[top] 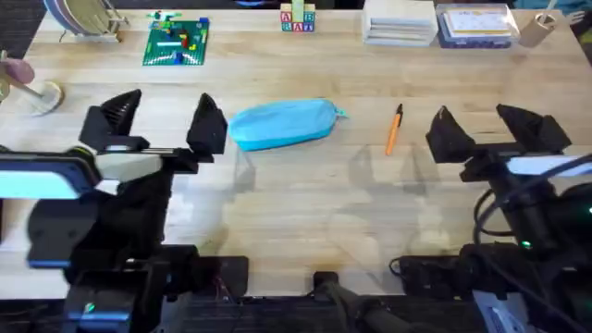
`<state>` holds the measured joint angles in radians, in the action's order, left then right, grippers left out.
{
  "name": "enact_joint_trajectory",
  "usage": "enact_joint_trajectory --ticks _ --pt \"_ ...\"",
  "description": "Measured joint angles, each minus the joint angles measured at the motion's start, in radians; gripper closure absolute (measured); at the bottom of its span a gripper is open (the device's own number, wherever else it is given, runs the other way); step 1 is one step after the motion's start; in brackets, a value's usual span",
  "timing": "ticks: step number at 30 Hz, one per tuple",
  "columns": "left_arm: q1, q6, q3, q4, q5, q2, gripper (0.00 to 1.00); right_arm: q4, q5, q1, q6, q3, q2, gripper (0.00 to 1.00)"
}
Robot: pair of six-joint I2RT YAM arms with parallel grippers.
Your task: Unzip the bag, pick up the pens from the table one at a time and place them inside, then zip the bag closed.
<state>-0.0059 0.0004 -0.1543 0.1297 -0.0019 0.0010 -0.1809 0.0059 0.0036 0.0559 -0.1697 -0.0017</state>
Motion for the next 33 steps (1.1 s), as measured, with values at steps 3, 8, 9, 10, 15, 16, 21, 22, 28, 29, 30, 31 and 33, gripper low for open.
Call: enact_joint_trajectory --ticks 3,8,9,10,15,16,21,22,28,29,30,31,33 --pt "0.0 0.0 -0.062 0.085 -0.013 0.0 0.007 -0.093 0.0 0.0 0.005 -0.061 0.0 0.004" --pt "0.0 0.0 -0.17 0.206 -0.022 0.037 0.007 -0.164 0.0 0.0 0.008 -0.142 0.008 0.004" --pt "0.0 0.0 -0.196 0.229 -0.023 0.054 0.007 -0.166 0.0 0.0 0.009 -0.159 0.018 0.004" --pt "0.0 0.0 -0.221 0.251 -0.025 0.072 0.007 -0.167 0.0 0.0 0.009 -0.175 0.03 0.004" --pt "0.0 0.0 -0.555 0.5 -0.026 0.384 0.007 -0.356 0.0 0.0 0.016 -0.478 0.374 0.004" --pt "0.0 0.0 -0.578 0.522 -0.025 0.406 0.007 -0.374 0.0 0.0 0.016 -0.508 0.409 0.004" --pt "0.0 0.0 -0.705 0.649 -0.025 0.537 0.007 -0.472 -0.003 0.0 0.016 -0.64 0.567 0.004" --pt "0.0 0.0 -0.731 0.675 -0.025 0.567 0.007 -0.494 -0.003 0.0 0.016 -0.665 0.598 0.004" --pt "0.0 0.0 -0.856 0.8 -0.025 0.732 0.007 -0.599 -0.004 0.0 0.016 -0.783 0.765 0.004" --pt "0.0 0.0 -0.873 0.819 -0.025 0.76 0.007 -0.615 -0.004 0.0 0.016 -0.8 0.793 0.004" --pt "0.0 0.0 -0.89 0.839 -0.025 0.787 0.006 -0.63 -0.004 0.0 0.016 -0.816 0.821 0.004" --pt "0.0 0.0 -0.906 0.857 -0.025 0.813 0.007 -0.643 -0.004 0.0 0.016 -0.831 0.846 0.004" --pt "0.0 0.0 -0.934 0.885 -0.025 0.867 0.007 -0.667 -0.004 0.0 0.016 -0.857 0.895 0.004"
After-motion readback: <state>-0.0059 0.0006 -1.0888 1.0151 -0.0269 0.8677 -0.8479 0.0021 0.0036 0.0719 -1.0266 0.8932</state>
